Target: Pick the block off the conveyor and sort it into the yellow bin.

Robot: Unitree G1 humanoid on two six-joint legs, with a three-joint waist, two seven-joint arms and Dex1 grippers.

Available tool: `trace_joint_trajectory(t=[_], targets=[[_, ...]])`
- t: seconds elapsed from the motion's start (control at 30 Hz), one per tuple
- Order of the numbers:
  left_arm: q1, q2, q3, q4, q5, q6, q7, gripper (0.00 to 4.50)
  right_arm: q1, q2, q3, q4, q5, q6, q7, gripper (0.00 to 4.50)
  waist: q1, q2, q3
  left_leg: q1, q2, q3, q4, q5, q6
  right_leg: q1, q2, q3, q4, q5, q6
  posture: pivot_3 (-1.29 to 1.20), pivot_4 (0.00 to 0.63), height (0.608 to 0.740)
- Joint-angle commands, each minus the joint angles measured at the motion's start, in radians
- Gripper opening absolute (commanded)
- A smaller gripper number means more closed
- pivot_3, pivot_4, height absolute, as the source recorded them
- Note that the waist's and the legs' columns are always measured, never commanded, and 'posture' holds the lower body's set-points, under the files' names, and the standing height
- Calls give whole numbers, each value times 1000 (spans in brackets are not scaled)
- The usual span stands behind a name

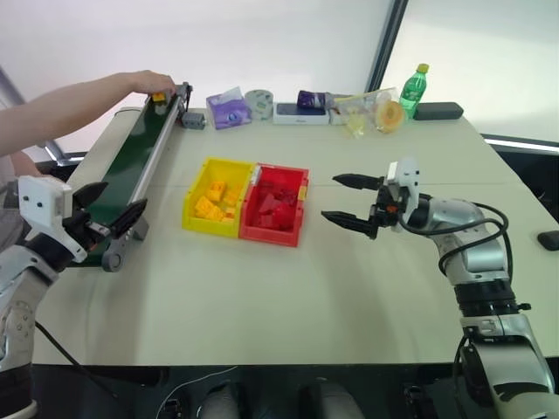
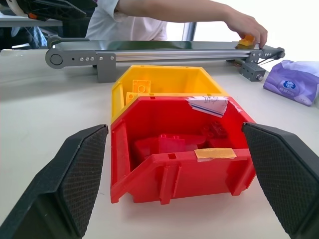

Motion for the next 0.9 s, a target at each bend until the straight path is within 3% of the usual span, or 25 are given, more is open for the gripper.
trace_joint_trajectory(t=[0.03, 0.17, 0.9], targets=[[-15, 10, 29, -15, -14, -17, 1, 4420, -19, -3, -15, -8, 8, -20, 3, 4500, 0, 0, 0, 0, 0, 0, 0, 0, 0, 0, 0, 0, 0, 0, 0, 0, 150, 740], [-10, 17, 22, -13, 34, -44, 24, 4420, -21, -4, -15, -6, 7, -20, 5, 4500, 0, 0, 0, 0, 0, 0, 0, 0, 0, 0, 0, 0, 0, 0, 0, 0, 150, 740], [51, -27, 66, -45, 5, -51, 37, 4420, -27, 3, -10, 5, 5, -25, 6, 4500, 0, 0, 0, 0, 0, 0, 0, 0, 0, 0, 0, 0, 0, 0, 0, 0, 150, 740]])
